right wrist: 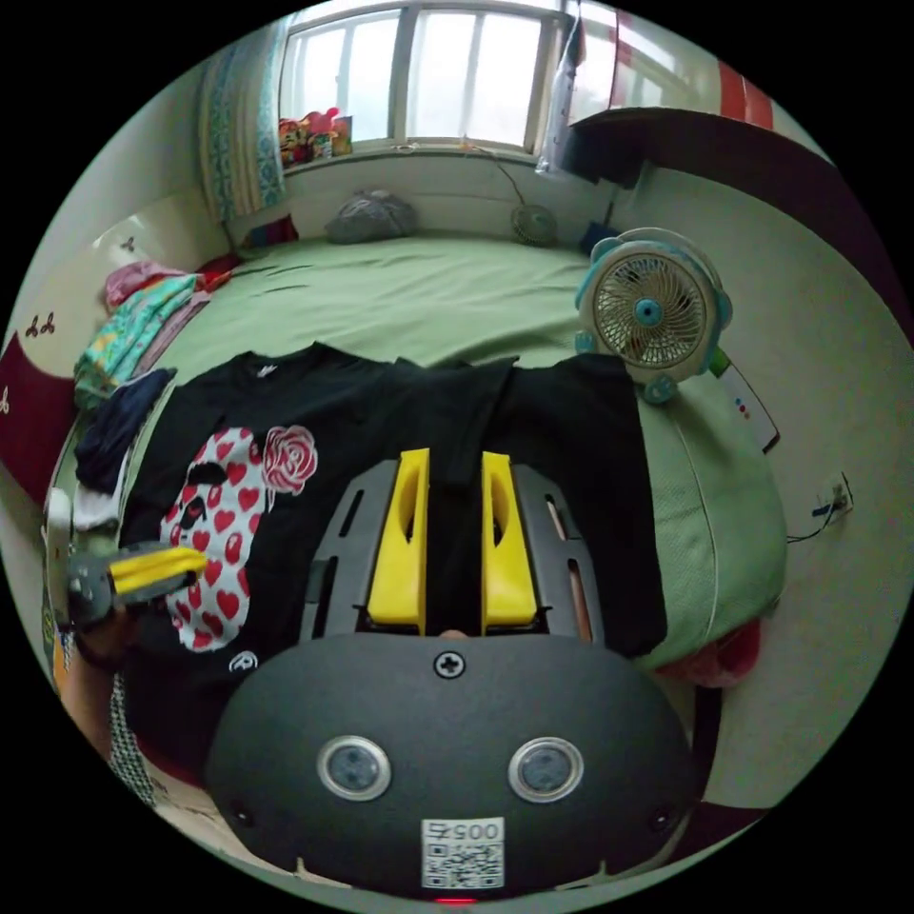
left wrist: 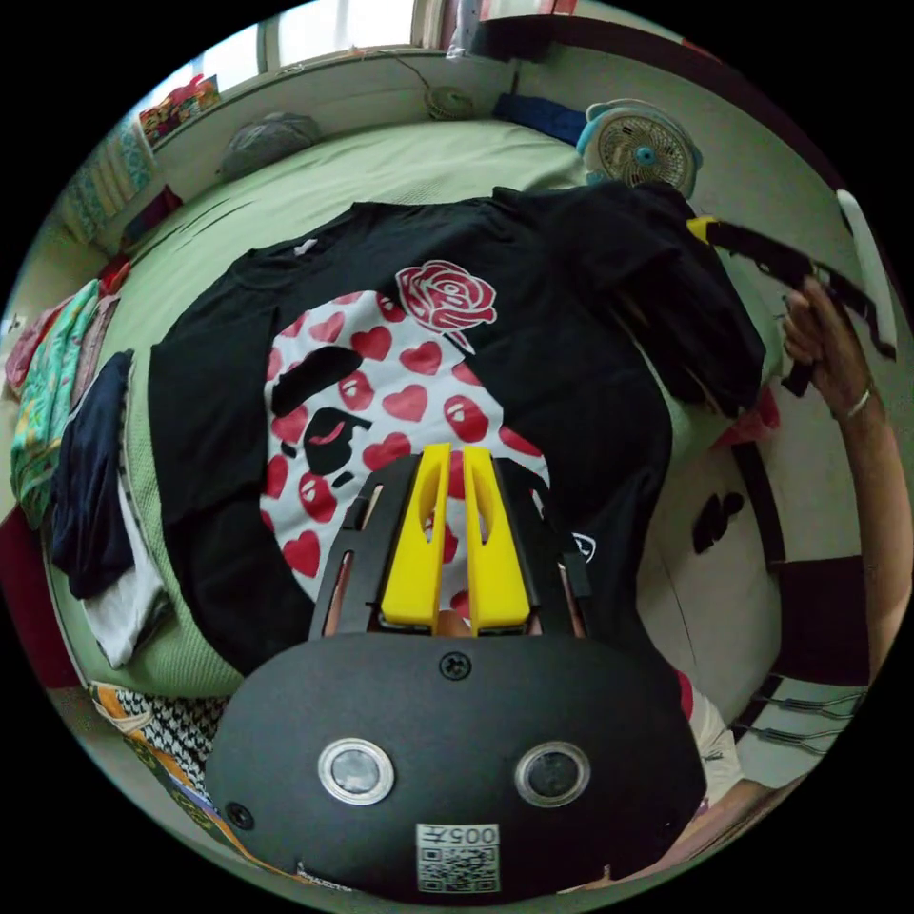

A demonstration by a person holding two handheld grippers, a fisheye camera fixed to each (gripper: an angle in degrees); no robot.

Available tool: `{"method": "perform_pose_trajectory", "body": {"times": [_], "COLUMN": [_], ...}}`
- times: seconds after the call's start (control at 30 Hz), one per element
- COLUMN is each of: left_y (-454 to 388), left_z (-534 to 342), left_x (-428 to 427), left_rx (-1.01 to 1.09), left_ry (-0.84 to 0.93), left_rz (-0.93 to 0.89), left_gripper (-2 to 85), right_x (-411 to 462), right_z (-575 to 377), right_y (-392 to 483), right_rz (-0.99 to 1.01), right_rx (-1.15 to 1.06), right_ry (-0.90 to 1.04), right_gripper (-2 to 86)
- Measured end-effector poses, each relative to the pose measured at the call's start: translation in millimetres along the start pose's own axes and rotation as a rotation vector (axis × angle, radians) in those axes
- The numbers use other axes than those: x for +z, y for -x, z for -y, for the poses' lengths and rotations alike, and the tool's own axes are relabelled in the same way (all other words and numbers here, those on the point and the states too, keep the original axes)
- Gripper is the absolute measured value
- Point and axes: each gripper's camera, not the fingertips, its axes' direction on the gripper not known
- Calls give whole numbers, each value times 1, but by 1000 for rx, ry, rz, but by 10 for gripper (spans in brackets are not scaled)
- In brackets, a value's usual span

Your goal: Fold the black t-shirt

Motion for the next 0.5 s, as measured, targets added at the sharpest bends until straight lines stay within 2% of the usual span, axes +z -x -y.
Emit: {"method": "perform_pose_trajectory", "body": {"times": [0.1, 0.33, 0.5], "left_y": [3, 22, 33], "left_z": [4, 0, -8], "left_x": [12, 21, 19], "left_rx": [0, -12, -34], "left_ry": [11, 3, -15], "left_rz": [20, -89, -126], "left_gripper": [31, 21, 19], "right_x": [17, 60, 52], "right_z": [23, 42, 36], "right_y": [-22, -54, -57], "right_rz": [17, 5, -28], "right_rx": [62, 137, 138], "right_ry": [28, 122, 83], "right_gripper": [80, 75, 29]}}
